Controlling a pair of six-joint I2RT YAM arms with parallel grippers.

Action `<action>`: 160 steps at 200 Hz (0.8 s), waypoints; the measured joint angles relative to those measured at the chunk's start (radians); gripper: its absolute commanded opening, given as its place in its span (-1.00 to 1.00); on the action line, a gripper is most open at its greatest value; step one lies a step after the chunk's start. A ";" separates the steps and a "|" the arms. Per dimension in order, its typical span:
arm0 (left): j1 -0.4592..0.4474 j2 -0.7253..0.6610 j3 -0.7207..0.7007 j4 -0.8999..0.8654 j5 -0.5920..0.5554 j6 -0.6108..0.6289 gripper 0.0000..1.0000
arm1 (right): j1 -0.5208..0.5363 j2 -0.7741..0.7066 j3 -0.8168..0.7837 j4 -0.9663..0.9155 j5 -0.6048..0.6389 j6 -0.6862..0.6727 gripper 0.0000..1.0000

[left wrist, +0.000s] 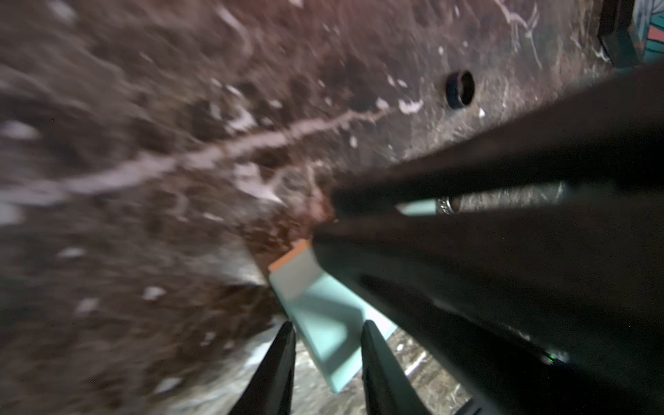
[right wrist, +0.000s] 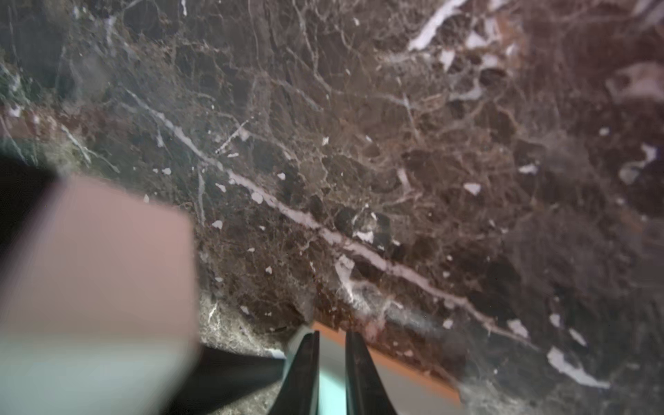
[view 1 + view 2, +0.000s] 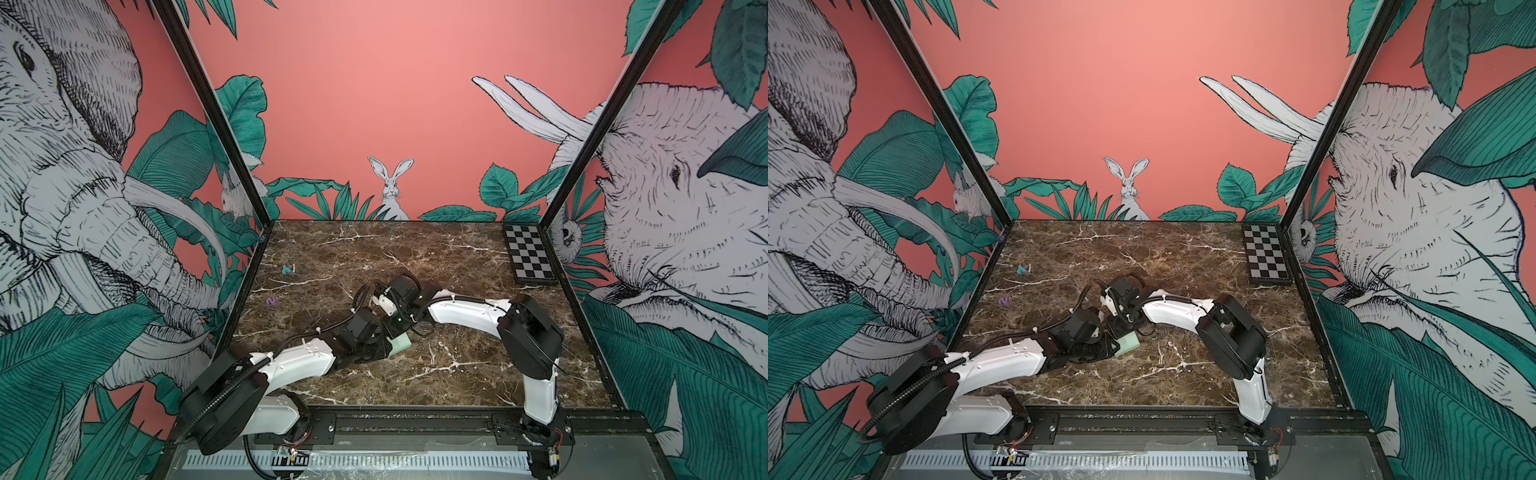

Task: Take the rings out of the lift-off lid box
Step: Close the lid on the jewelry box, then reset both arms

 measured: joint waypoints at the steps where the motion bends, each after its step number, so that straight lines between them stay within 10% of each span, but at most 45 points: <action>1: -0.002 0.000 0.000 0.000 -0.002 -0.002 -0.29 | -0.001 0.000 0.003 -0.002 0.000 -0.002 -0.62; 45: -0.013 -0.112 0.059 -0.190 -0.058 -0.002 0.27 | -0.036 -0.055 0.050 -0.078 0.013 -0.061 -0.40; 88: 0.062 -0.277 0.177 -0.449 -0.060 0.111 0.47 | -0.092 -0.333 0.051 -0.143 0.132 -0.097 0.58; 104: 0.164 -0.319 0.191 -0.507 -0.070 0.174 0.98 | -0.141 -0.467 0.018 -0.139 0.211 -0.114 0.98; 160: 0.379 -0.209 0.359 -0.547 -0.318 0.525 0.98 | -0.476 -0.817 -0.459 0.094 0.442 -0.248 0.98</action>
